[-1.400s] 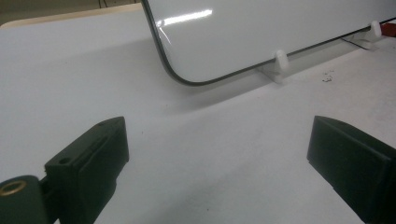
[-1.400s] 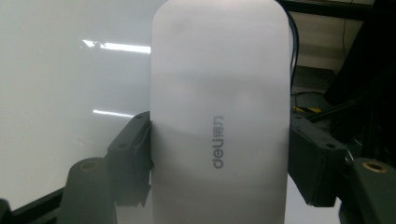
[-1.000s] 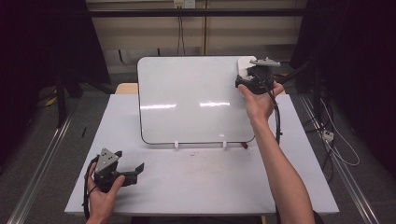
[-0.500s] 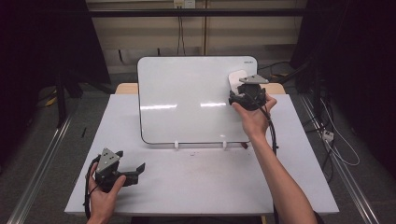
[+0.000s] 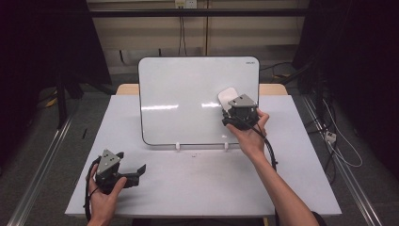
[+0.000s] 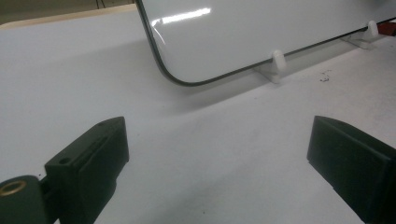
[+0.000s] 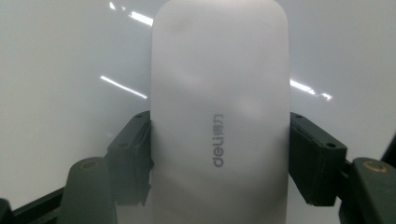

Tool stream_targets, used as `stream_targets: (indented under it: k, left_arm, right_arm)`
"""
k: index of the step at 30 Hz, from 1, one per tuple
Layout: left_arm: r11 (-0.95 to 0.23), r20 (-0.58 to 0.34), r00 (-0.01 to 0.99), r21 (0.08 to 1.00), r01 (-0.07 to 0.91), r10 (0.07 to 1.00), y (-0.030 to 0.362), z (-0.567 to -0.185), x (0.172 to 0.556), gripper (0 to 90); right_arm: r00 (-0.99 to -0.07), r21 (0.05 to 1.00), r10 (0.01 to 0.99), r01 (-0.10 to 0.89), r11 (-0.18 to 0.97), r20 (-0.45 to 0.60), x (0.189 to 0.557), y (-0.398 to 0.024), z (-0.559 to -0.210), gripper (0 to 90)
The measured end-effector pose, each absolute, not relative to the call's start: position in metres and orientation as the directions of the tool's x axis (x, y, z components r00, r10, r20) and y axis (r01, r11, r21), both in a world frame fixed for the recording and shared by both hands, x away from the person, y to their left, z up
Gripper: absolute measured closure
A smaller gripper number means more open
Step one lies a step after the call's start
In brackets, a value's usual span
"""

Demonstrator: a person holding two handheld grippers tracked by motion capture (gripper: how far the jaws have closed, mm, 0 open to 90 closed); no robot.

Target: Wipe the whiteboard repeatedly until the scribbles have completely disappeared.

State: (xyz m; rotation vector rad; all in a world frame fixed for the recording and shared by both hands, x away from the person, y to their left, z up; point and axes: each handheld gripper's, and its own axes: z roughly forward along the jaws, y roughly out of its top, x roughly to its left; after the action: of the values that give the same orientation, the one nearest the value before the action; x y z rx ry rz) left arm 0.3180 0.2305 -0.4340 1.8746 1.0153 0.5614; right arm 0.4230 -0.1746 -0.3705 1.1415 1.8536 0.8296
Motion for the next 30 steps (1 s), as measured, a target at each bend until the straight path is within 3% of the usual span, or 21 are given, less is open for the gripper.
stream_targets:
  k: [9,30]
  left_arm:
    - [-0.251,-0.028,0.553,0.871,0.423,0.833,0.231,-0.434,0.318,5.4]
    - [-0.246,-0.036,0.554,0.87,0.427,0.832,0.232,-0.435,0.319,5.4]
  right_arm:
    - [-0.348,0.849,0.902,0.365,0.381,-0.256,0.416,-0.177,-0.377,31.5]
    - [-0.353,0.875,0.9,0.311,0.371,-0.256,0.409,-0.183,-0.364,31.5]
